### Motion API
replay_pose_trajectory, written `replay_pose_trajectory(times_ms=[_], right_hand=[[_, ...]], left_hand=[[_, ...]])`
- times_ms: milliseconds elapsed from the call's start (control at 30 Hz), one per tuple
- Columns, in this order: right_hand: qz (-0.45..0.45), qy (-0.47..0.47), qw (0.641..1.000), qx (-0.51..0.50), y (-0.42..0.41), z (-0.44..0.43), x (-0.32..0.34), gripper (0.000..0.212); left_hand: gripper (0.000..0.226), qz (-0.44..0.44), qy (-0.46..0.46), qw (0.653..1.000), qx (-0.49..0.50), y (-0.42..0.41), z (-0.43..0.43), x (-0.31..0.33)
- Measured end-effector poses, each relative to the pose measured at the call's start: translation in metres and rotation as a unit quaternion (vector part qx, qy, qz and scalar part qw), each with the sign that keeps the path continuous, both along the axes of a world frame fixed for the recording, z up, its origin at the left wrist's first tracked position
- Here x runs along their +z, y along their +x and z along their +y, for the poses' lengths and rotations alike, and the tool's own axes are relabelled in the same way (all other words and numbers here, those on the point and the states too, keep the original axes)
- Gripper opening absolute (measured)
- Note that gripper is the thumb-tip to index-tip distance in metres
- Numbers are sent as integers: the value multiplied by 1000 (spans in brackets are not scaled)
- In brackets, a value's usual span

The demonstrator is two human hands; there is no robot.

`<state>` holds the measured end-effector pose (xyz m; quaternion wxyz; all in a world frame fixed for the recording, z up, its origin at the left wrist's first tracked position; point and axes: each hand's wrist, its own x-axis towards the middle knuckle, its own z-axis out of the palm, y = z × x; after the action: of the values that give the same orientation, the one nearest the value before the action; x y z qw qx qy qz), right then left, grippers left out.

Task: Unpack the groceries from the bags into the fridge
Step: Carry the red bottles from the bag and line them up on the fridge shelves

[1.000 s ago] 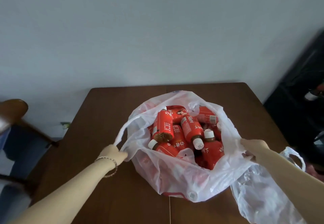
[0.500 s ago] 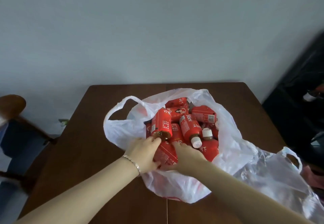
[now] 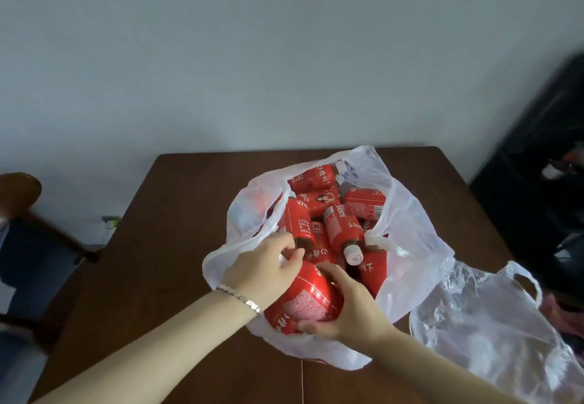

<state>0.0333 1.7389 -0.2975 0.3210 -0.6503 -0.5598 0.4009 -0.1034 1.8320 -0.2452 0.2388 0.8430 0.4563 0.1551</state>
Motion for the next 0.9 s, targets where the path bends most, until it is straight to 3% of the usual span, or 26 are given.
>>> replay_pose_trajectory(times_ms=[33,100,167,233,333,433,600,733,900], right_hand=[[1,-1,1000,-2,5,0,4,72],[-120,1,992,-34,19,6,6,68],[-303,-34,947,-100,33,17,2,54],[-418,-90,897,-108,41,29,-5,46],[-484,-106,868,-43,44,46,-11,43],[-456,-66,887,-41,46,55,-2,36],[-260,28,959,-112,49,49,49,27],[-214,22,972,-91,40,40,66,26],[-192,9,981,-12,42,31,48,24]], left_hand=[[22,-11,40,999,-15,5,0,2],[26,4,94,995,-31,13,2,9],[32,40,121,991,-31,16,5,11],[35,77,130,988,-24,15,7,12],[25,93,120,988,-34,13,10,11],[18,88,103,989,-53,11,6,10],[31,72,79,989,-103,18,-2,0],[59,92,64,984,-138,32,-2,-1],[66,71,116,978,-158,39,-8,-6]])
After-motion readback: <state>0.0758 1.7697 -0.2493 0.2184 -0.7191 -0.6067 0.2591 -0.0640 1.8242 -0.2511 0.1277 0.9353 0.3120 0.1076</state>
